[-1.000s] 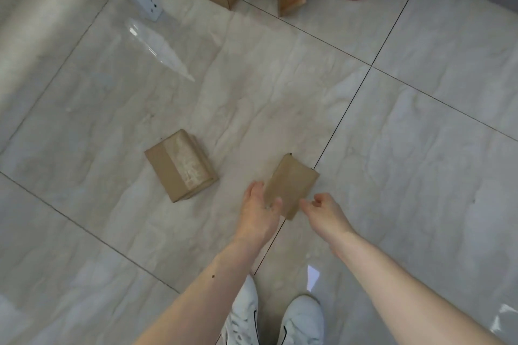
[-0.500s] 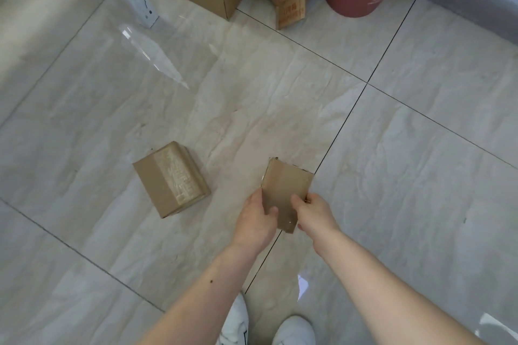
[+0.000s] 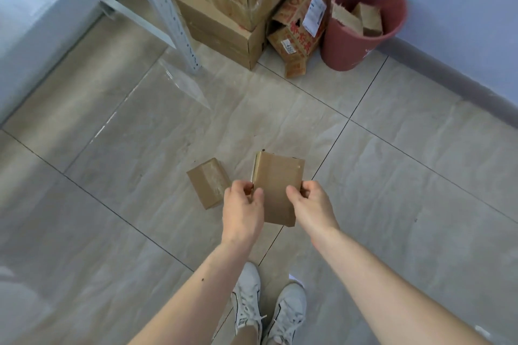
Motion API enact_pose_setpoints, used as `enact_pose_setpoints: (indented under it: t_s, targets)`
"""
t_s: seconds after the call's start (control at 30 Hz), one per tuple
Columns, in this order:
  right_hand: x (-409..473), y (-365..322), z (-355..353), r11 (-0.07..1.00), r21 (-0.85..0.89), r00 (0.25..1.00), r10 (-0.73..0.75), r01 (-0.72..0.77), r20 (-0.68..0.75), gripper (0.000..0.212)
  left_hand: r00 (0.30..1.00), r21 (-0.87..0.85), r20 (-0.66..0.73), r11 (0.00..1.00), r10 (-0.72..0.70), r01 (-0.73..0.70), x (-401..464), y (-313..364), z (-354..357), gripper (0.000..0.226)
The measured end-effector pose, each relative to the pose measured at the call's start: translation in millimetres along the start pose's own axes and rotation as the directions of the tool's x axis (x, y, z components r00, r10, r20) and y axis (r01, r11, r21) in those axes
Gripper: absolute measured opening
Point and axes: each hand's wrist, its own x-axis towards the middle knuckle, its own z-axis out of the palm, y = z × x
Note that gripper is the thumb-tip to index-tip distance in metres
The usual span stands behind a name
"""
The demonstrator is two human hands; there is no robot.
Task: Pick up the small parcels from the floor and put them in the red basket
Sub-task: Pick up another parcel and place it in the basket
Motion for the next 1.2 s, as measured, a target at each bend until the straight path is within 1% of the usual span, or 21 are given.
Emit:
enact_pose_setpoints:
  t_s: [0.13,0.2,0.3,0.4,0.5,0.67,0.77,0.9,1.03,1.2]
  targets:
    - [-30.6,-28.8,-0.5,0.998,0.002,0.998,-0.07,0.07,-0.005,0.023,0.998,-0.037,-0.044,0.998,0.04,-0.041,-22.7,16.7,-34.1,0.02]
    - [-44.4,-36.5,1.8,0.995,-0.001,0.994,-0.105,0.105,-0.004,0.022,0.996,-0.036,-0.067,0.997,0.063,-0.065,-34.1,18.8,-47.0,0.02]
    - [-65.2,-36.4,8.4,0.99,-0.013,0.99,-0.138,0.138,0.023,0.026,0.992,-0.033,-0.102,0.997,0.072,-0.075,-52.0,13.2,-61.5,0.025]
    - [-85.3,-29.9,13.4,0.982,-0.066,0.983,-0.176,0.178,0.044,0.025,0.987,-0.078,-0.146,0.994,0.066,-0.078,-70.1,-1.2,-72.4,0.02]
    - [-107.3,-17.9,18.5,0.972,-0.118,0.978,-0.199,0.205,0.063,0.023,0.985,-0.116,-0.169,0.991,0.039,-0.059,-92.5,-23.3,-82.1,0.015]
    - [-149.3,-0.6,36.7,0.949,-0.191,0.964,-0.227,0.251,0.142,0.022,0.98,-0.185,-0.196,0.983,-0.021,-0.016,-134.3,-62.8,-105.2,0.016]
    - [-176.5,5.1,53.4,0.928,-0.236,0.95,-0.247,0.289,0.191,0.023,0.975,-0.241,-0.208,0.97,-0.072,0.02,-156.2,-86.9,-126.9,0.016]
    - [-214.7,10.0,86.2,0.897,-0.282,0.928,-0.272,0.34,0.254,0.024,0.964,-0.331,-0.237,0.943,-0.119,0.035,-182.7,-119.0,-162.0,0.014]
    - [-263.1,22.8,127.7,0.879,-0.289,0.906,-0.287,0.379,0.312,0.024,0.951,-0.346,-0.274,0.937,-0.145,0.044,-210.3,-164.8,-203.7,0.012]
    - [-331.0,53.3,182.7,0.875,-0.259,0.889,-0.32,0.41,0.328,0.016,0.94,-0.329,-0.314,0.944,-0.132,0.023,-247.4,-227.9,-262.1,0.012]
